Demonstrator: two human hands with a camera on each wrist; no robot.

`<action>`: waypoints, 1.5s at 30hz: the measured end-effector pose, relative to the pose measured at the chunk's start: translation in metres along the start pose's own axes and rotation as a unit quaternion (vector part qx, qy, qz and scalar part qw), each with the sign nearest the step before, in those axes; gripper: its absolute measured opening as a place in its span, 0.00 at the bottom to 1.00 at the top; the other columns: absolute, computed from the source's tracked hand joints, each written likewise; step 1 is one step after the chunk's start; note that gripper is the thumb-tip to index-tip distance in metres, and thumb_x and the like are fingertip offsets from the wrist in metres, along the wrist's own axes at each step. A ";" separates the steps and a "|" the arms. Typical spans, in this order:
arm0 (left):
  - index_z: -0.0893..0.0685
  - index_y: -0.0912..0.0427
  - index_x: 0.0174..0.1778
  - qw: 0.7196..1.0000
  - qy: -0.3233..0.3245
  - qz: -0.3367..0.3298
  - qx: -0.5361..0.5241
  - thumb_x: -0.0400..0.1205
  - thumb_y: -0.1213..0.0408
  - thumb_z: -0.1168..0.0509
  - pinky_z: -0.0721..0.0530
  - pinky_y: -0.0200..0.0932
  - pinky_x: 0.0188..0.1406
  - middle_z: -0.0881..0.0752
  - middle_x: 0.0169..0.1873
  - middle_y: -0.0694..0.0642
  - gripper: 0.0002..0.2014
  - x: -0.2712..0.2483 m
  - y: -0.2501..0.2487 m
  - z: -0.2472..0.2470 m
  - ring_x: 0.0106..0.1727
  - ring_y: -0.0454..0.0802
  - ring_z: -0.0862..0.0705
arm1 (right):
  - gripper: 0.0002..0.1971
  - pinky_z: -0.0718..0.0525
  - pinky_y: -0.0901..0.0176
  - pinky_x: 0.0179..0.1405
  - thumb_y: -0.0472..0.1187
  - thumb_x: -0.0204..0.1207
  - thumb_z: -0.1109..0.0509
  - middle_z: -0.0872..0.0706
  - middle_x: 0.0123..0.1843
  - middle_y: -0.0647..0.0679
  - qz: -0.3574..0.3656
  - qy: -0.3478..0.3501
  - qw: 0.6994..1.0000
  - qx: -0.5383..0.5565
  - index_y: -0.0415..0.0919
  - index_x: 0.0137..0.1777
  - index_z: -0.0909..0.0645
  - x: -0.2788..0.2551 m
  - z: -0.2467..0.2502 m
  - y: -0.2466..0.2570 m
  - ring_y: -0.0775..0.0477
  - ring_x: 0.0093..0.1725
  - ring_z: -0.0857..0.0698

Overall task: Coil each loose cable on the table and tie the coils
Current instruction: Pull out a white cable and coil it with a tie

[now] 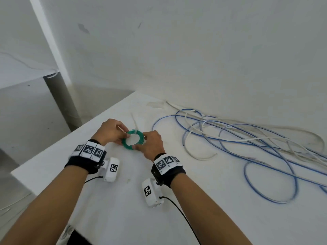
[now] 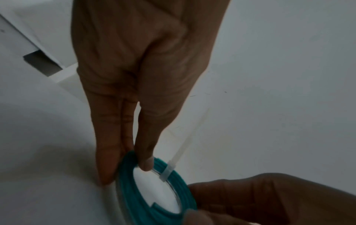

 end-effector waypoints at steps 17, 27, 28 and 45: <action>0.18 0.58 0.59 0.943 -0.099 -0.061 0.313 0.81 0.70 0.31 0.20 0.53 0.58 0.20 0.61 0.57 0.11 -0.022 -0.035 -0.020 0.63 0.60 0.20 | 0.21 0.24 0.51 0.68 0.44 0.82 0.26 0.17 0.71 0.40 0.078 0.047 0.990 -0.103 0.40 0.73 0.17 -0.012 0.007 0.006 0.39 0.70 0.19; 0.19 0.50 0.56 0.948 0.107 -0.135 0.266 0.83 0.66 0.36 0.20 0.48 0.60 0.16 0.62 0.54 0.08 -0.015 -0.116 -0.160 0.64 0.57 0.17 | 0.23 0.21 0.49 0.63 0.54 0.73 0.18 0.16 0.63 0.44 -0.091 0.047 0.956 -0.274 0.40 0.60 0.16 -0.030 0.138 -0.078 0.41 0.67 0.19; 0.19 0.51 0.60 0.947 0.112 -0.137 0.269 0.84 0.65 0.36 0.20 0.48 0.60 0.16 0.63 0.55 0.10 -0.011 -0.123 -0.170 0.64 0.58 0.18 | 0.23 0.22 0.49 0.63 0.54 0.74 0.19 0.17 0.63 0.44 -0.099 0.029 0.959 -0.262 0.41 0.61 0.17 -0.033 0.149 -0.088 0.41 0.67 0.20; 0.09 0.52 0.56 0.966 0.135 -0.191 0.111 0.84 0.63 0.33 0.25 0.36 0.42 0.17 0.40 0.47 0.08 0.013 -0.152 -0.216 0.43 0.44 0.18 | 0.03 0.19 0.45 0.61 0.44 0.82 0.30 0.10 0.50 0.52 -0.099 -0.140 0.968 -0.180 0.50 0.47 0.15 -0.047 0.206 -0.133 0.44 0.56 0.13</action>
Point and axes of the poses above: each hand's wrist, its own x-axis towards the middle knuckle, its own z-axis out of the back of the hand, y = z × x, the point moved 2 cm from there along x, towards the middle knuckle
